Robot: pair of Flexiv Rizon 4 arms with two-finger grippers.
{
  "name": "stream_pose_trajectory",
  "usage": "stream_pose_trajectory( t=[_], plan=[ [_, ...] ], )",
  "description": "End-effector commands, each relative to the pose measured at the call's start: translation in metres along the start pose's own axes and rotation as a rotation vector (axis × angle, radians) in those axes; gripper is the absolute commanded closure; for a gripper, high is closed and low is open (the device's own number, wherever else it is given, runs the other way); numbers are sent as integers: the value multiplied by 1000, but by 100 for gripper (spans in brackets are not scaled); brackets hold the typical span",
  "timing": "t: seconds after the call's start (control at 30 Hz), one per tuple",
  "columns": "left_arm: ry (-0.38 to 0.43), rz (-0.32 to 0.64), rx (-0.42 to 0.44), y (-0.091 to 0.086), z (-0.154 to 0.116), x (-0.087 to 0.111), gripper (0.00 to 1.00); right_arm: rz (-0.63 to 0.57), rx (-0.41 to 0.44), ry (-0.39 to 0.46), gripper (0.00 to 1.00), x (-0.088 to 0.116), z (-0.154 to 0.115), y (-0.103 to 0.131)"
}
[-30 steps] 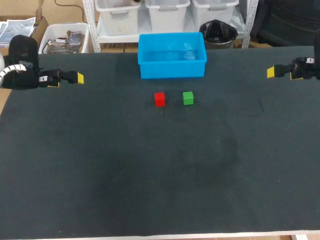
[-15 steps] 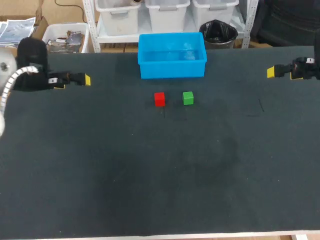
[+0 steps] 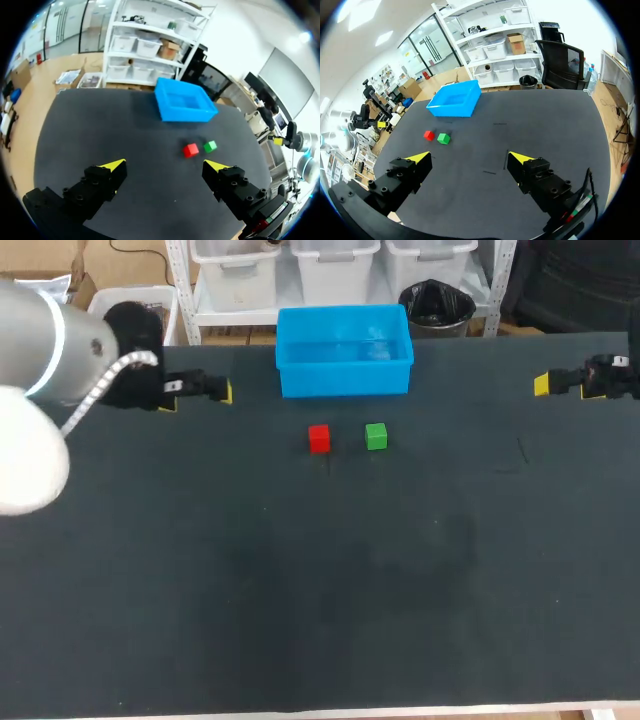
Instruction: Use the left arm to pick the red cube and place it into the blue plastic box first, then use the right arm to grasp the green cube and put it into the same blue plastic box after the first action is fully finished.
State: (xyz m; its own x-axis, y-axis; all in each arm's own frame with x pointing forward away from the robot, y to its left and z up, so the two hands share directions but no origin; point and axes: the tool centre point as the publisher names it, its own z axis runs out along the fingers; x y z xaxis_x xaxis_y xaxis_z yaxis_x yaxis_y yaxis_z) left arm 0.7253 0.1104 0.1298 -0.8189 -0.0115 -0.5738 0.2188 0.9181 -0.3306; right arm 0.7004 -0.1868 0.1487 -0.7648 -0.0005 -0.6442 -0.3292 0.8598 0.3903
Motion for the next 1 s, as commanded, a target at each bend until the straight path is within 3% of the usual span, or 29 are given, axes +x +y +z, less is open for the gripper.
stream_pose_trajectory(
  t=[0.03, 0.37, 0.57, 1.0],
  plan=[
    [75, 1, -453, -17, 8, -16, 0, 0, 2, 1, 0, 0, 0, 0],
    [166, -12, -609, -48, 28, -25, 0, 0, 2, 1, 0, 0, 0, 0],
    [207, -19, -602, -70, 33, -25, 0, 0, 2, 1, 0, 0, 0, 0],
    [207, -19, -602, -70, 33, -25, 0, 0, 2, 1, 0, 0, 0, 0]
  ],
)
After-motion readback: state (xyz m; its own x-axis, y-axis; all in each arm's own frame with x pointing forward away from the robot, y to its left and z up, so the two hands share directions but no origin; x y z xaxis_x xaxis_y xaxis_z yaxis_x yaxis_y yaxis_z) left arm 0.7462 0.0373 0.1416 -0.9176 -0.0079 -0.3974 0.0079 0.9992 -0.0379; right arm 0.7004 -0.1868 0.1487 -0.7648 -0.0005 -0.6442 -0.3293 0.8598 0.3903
